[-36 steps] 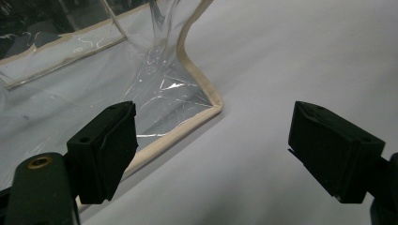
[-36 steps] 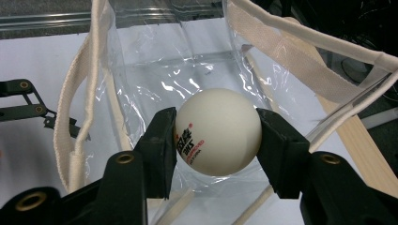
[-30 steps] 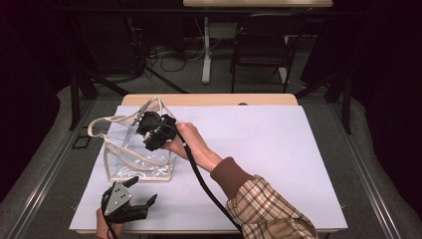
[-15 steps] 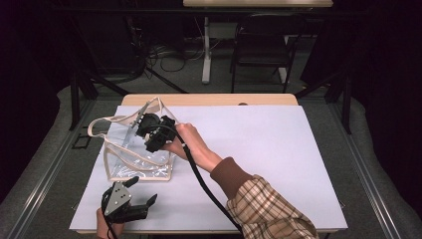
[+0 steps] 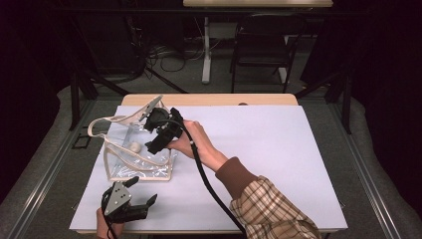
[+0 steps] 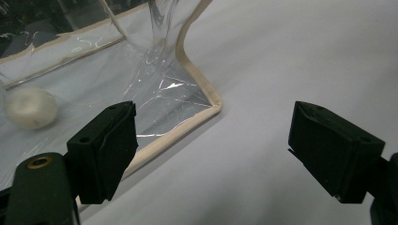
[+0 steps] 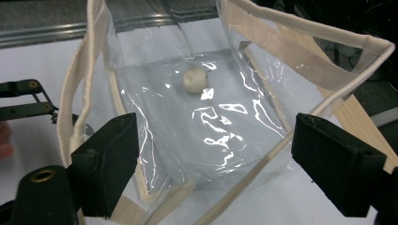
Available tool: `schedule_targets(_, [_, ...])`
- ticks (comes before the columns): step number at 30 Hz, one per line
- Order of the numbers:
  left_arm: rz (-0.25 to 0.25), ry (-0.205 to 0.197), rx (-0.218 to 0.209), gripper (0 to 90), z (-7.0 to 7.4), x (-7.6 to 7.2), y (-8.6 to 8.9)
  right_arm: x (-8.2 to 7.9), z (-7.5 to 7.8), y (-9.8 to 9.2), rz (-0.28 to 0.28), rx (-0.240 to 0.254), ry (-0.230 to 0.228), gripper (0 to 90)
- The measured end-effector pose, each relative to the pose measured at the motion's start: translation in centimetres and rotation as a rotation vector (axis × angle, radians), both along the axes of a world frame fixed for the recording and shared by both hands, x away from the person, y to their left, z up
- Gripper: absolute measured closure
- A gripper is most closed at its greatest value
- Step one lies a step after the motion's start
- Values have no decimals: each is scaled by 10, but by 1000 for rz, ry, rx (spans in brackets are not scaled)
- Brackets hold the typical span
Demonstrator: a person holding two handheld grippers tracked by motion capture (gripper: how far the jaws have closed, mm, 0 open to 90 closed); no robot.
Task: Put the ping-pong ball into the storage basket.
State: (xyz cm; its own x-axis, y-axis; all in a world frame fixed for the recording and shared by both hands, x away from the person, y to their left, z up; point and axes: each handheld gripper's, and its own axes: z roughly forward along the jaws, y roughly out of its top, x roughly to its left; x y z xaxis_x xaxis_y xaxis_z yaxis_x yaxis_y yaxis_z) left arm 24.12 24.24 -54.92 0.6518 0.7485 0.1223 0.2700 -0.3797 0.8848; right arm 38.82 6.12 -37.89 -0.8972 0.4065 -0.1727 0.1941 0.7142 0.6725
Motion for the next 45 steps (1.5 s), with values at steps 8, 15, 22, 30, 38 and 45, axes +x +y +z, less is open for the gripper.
schedule_targets(8, [0, 6, 1, 162, 1, -1, -1, 1, 5, -27, -9, 56, 27, 93])
schedule_targets(15, [3, 8, 0, 162, 0, 0, -1, 3, 4, -49, -35, 71, 36, 67])
schedule_targets(22, [2, 7, 2, 162, 0, 0, -1, 6, 1, -65, -56, 81, 35, 62])
schedule_targets(30, [3, 5, 6, 162, 0, -2, -1, 2, -8, -76, -64, 61, 37, 55])
schedule_targets(38, [2, 5, 2, 162, 0, -2, 1, -2, -12, -90, -84, 55, 33, 51])
schedule_targets(45, [4, 5, 3, 162, 0, -3, 1, -5, -13, -105, -99, 74, 25, 51])
